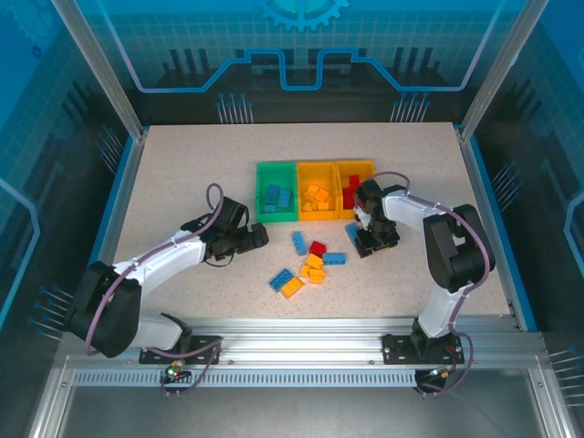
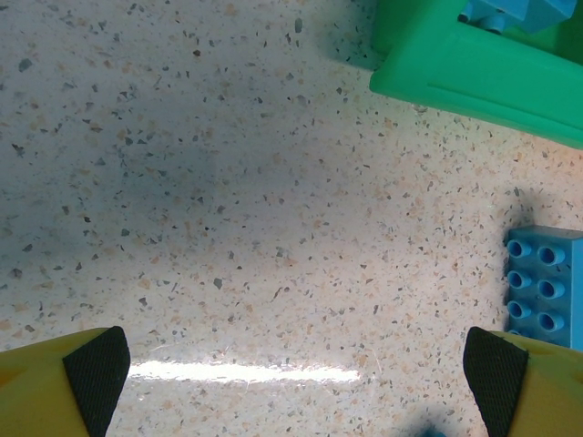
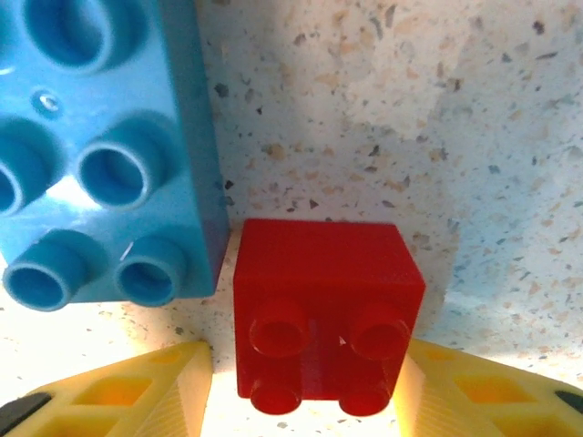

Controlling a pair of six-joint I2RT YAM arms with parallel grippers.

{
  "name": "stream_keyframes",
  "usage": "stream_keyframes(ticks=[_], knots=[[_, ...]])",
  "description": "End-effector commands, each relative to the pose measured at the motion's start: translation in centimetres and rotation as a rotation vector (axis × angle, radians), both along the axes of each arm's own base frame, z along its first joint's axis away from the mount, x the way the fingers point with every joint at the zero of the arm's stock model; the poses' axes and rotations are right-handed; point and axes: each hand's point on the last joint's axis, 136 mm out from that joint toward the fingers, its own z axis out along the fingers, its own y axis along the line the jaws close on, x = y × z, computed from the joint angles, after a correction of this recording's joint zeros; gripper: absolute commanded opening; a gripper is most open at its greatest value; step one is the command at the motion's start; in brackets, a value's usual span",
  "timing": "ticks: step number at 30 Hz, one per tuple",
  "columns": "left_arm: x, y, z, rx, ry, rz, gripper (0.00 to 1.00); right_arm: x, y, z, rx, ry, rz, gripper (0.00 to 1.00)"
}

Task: Sort the legos into containers by color

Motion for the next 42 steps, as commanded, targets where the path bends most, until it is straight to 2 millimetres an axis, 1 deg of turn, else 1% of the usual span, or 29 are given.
stream_keyframes(ticks=[1, 4, 7, 10, 12, 16, 19, 22, 25, 28, 31, 33, 35, 38, 42], knots=[[-0.5, -0.1, 0.1, -0.020, 0.001, 0.017, 0.99, 1.3, -0.5, -0.7, -0.021, -0.022, -0.014, 0.53], [-0.5, 0.0, 0.1, -0.018, -0.001, 0.016, 0.99, 1.4, -0.3, -0.8, -0.006, -0.049, -0.021, 0.50], [-0.5, 0.0, 0.1, -0.017, -0.002, 0.018, 0.99, 1.9, 0.0, -0.3, 0.013, -0.079, -0.028, 0.49], [-0.5, 0.0, 0.0, -0.020, -0.002, 0.018, 0.99, 2.1, 0.1, -0.1, 0.020, -0.085, -0.022, 0.43], [-0.5, 0.0, 0.0, -0.021, -0.001, 0.018, 0.99, 2.0, 0.1, -0.1, 0.014, -0.071, -0.019, 0.39], [-0.7, 0.1, -0.1, -0.021, 0.000, 0.024, 0.99, 1.1, -0.3, 0.6, 0.008, -0.066, -0.020, 0.35], [-0.7, 0.1, -0.2, -0.023, -0.001, 0.025, 0.99, 0.2, -0.5, 1.8, 0.015, -0.084, -0.029, 0.36], [-0.5, 0.0, -0.3, -0.027, -0.002, 0.022, 0.99, -0.2, -0.7, 3.3, 0.023, -0.106, -0.043, 0.36], [-0.4, -0.2, -0.3, -0.031, 0.000, 0.021, 0.99, -0.1, -0.4, 5.0, 0.045, -0.133, -0.058, 0.36], [-0.4, -0.2, -0.2, -0.033, -0.003, 0.020, 0.99, 0.4, 0.1, 6.9, 0.080, -0.170, -0.071, 0.36], [-0.4, -0.2, -0.2, -0.034, -0.005, 0.020, 0.99, 1.9, 1.0, 9.1, 0.122, -0.223, -0.073, 0.37], [-0.4, -0.3, -0.3, -0.038, -0.003, 0.018, 0.99, 3.6, 1.5, 10.3, 0.139, -0.258, -0.076, 0.37], [-0.3, -0.5, -0.3, -0.046, -0.001, 0.014, 0.99, 5.5, 2.3, 11.1, 0.157, -0.276, -0.087, 0.37], [-0.3, -0.8, -0.2, -0.049, -0.001, 0.005, 0.99, 8.4, 3.1, 11.1, 0.165, -0.286, -0.122, 0.36], [-0.4, -1.2, -0.2, -0.049, 0.000, -0.012, 0.99, 11.5, 2.8, 9.7, 0.124, -0.282, -0.188, 0.36]])
